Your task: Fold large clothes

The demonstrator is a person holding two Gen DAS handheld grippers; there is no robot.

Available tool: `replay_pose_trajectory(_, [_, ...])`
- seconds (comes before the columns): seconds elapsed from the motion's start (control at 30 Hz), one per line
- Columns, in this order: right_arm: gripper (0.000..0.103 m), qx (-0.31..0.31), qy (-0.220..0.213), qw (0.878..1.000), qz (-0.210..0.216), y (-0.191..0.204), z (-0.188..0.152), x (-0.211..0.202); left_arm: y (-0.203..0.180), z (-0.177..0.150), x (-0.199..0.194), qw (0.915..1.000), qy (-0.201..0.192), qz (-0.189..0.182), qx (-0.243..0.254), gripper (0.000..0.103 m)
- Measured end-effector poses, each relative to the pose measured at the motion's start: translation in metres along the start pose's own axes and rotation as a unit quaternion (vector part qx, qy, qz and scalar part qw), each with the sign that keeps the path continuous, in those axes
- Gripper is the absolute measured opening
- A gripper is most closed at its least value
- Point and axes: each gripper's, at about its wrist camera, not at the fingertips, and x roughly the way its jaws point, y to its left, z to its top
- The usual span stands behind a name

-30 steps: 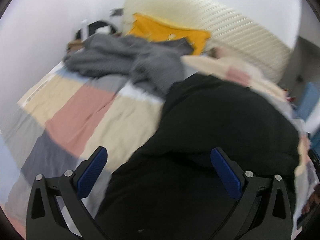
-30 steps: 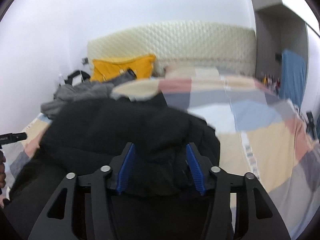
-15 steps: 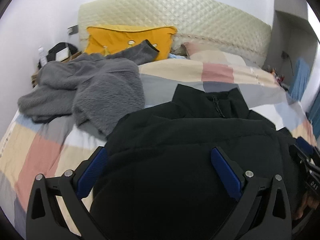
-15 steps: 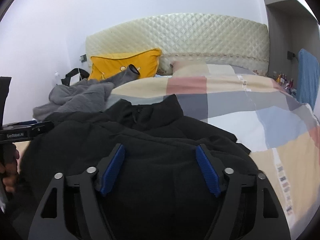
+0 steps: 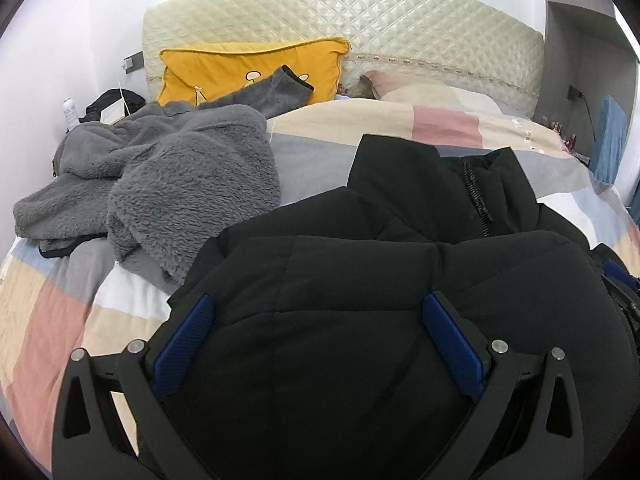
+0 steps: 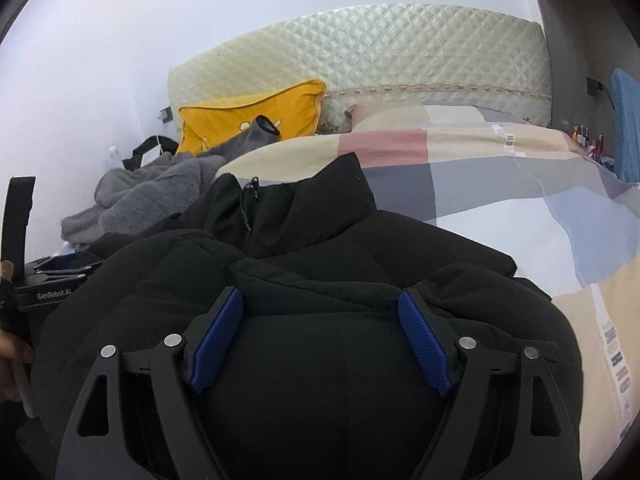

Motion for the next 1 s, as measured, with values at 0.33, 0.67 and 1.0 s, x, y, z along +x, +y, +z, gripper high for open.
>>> replay_pose_trajectory(0.33, [0.081,-0.003,0.017,1.000,-0.009,-0.002,0.000,0.021,-0.003,-0.001,0.017,0.9999,0.009,0.010,-0.003,0.103])
replay_pose_trajectory(0.67, [0.080,0.021,0.018,1.000,-0.014,0.017,0.034,-0.071,0.004,0.017,-0.061,0.9997,0.013,0.020,0.006,0.103])
replay_pose_trajectory(1.0, [0.081,0.026,-0.057,0.998,-0.014,0.064,0.064,-0.224,0.018,0.055,-0.232,0.9988,-0.043,0.007,-0.020,0.103])
